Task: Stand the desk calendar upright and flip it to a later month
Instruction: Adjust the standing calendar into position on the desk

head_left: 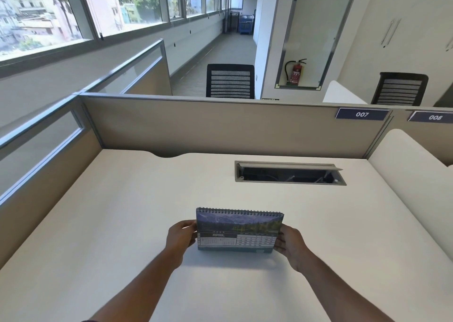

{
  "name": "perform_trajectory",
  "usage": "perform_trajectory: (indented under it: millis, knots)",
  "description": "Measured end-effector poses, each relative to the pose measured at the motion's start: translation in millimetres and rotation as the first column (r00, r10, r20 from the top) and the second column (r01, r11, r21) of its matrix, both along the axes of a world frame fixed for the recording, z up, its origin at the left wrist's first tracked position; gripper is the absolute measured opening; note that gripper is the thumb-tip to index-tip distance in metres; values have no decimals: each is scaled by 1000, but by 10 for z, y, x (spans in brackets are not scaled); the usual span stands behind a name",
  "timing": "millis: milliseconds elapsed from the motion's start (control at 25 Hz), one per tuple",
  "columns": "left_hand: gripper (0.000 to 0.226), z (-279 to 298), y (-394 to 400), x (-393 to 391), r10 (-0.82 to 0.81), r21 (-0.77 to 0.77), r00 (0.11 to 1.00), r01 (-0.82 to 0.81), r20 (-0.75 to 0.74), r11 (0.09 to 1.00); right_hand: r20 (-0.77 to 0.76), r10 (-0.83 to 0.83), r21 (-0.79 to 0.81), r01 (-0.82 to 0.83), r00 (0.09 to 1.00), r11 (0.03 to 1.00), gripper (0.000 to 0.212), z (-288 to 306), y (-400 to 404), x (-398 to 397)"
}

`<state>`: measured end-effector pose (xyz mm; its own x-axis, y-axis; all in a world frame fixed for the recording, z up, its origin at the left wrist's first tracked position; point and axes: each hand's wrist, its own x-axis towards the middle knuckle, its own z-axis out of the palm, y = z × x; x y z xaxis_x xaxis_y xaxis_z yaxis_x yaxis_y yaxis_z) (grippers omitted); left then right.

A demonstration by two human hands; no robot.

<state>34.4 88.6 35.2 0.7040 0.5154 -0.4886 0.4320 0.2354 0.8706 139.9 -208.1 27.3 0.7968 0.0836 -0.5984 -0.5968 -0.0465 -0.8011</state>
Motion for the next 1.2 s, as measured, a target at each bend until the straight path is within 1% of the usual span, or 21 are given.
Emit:
perform_trajectory:
  millis: [160,400,720,960,1200]
  knots:
    - [13,53,79,9,23,-7,1000,-23,-17,1000,23,19,-14,-18,1000,1000,25,46,117,-30]
    - [24,130,242,48,67,0,998,-67,-16,998,48,46,-15,-45,998,999,28,129,414,11]
    - [25,224,716,160,114,-4,994,-114,-2,994,63,76,-18,-75,995,997,32,207,1012,227]
    - [31,353,1153,411,150,6,988,-150,33,989,91,89,0,-90,992,996,34,292,1546,500]
    - [34,377,1613,780,117,37,993,-118,27,992,96,103,-3,-103,990,995,36,294,2033,859]
